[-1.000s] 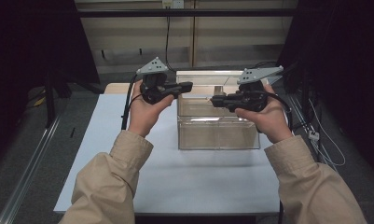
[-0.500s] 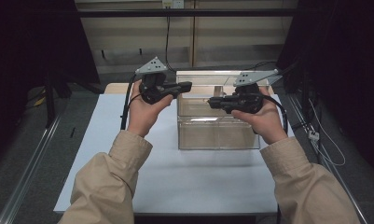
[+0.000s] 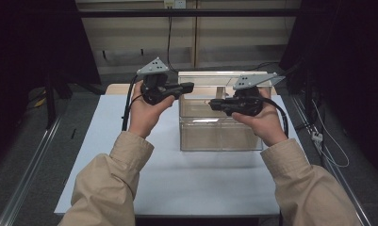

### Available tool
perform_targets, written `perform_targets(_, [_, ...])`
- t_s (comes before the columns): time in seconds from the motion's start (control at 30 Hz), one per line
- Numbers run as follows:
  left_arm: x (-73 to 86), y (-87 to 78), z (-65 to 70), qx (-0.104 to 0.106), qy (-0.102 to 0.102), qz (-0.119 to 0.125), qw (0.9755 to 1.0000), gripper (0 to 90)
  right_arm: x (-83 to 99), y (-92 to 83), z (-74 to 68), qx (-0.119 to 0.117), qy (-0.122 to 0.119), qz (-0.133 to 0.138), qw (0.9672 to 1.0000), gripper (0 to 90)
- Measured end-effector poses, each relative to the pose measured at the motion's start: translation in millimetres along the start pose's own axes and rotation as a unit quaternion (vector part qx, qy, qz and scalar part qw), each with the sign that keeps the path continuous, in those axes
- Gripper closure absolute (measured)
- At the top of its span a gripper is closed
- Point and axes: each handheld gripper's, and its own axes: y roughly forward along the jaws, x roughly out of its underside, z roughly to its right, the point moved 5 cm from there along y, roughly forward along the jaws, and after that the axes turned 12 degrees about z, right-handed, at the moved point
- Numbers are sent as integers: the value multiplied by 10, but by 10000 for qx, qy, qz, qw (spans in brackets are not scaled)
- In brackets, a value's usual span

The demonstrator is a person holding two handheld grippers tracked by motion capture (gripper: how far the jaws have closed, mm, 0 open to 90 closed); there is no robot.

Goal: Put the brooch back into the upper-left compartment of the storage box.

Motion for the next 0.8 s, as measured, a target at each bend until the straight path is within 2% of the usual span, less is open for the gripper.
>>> perform_targets(0.23, [0, 2, 0, 5, 6, -12, 10000, 900, 24, 45, 11, 40, -68, 44, 10000, 844])
perform_targets(0.33, [0, 1, 1, 8, 3, -9, 10000, 900, 28, 54, 5, 34, -64, 54, 10000, 782])
perform_targets(0.5, [-2, -3, 5, 11, -14, -2, 10000, 900, 24, 20, -5, 72, -6, 99, 9999, 730])
perform_targets(0.6, [-5, -11, 4, 18, 10, -8, 10000, 900, 10, -14, -22, 89, 140, 212, 9996, 630])
perform_targets(0.7, [-5, -17, 5, 11, 2, -11, 10000, 900, 1, -45, -73, -4, 226, 249, 9994, 547])
perform_targets(0.8, [-3, -25, 7, 6, -12, -12, 10000, 900, 11, -82, -131, 3, 291, 238, 9993, 441])
